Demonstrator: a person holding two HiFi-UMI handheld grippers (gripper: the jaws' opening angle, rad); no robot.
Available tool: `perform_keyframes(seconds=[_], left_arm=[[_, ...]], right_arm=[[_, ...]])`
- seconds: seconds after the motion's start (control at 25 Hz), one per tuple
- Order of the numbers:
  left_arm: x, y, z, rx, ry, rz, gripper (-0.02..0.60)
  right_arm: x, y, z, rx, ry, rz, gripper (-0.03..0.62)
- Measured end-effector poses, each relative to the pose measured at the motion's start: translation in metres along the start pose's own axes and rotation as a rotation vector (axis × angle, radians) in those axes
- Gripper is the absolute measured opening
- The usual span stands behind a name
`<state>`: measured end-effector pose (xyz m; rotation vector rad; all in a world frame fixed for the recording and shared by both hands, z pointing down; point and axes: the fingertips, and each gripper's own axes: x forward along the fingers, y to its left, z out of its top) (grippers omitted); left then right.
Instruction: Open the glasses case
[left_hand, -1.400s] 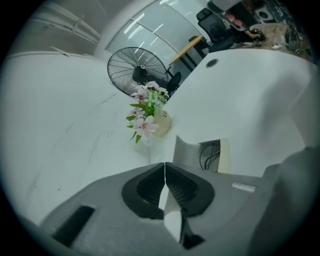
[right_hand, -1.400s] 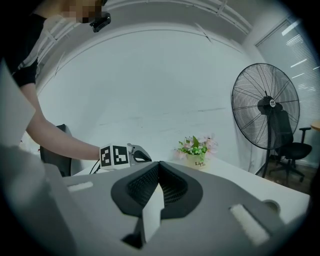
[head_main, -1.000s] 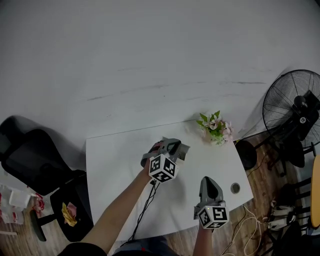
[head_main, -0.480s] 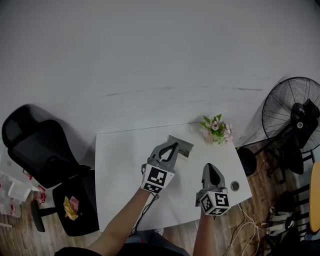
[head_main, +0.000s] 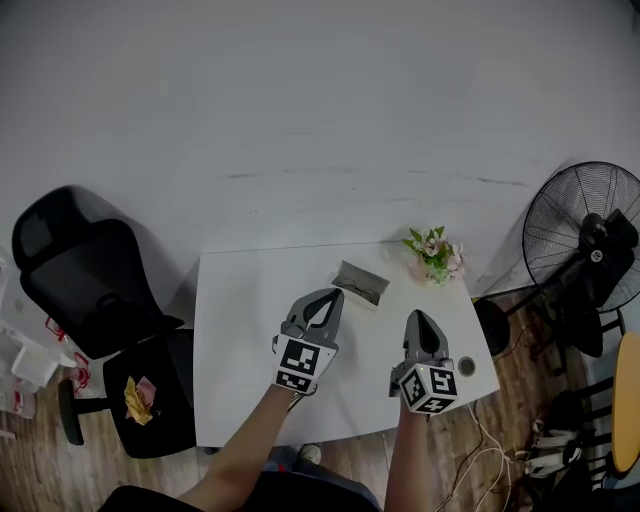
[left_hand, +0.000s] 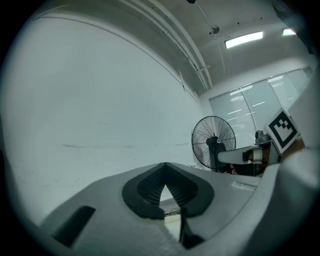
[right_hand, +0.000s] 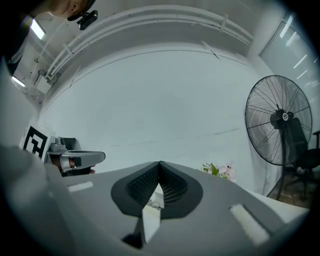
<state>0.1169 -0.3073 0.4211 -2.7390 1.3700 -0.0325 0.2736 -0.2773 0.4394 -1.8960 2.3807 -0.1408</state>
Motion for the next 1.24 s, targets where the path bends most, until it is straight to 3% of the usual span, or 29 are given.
perform_keyframes(seconds=[1.24], left_arm=[[-0.015,-0.012,-0.001,-0.027,0.017,-0.037,0.008]], right_arm=[[-0.015,0.012,-0.002,0.031,0.011,0.012,0.009]])
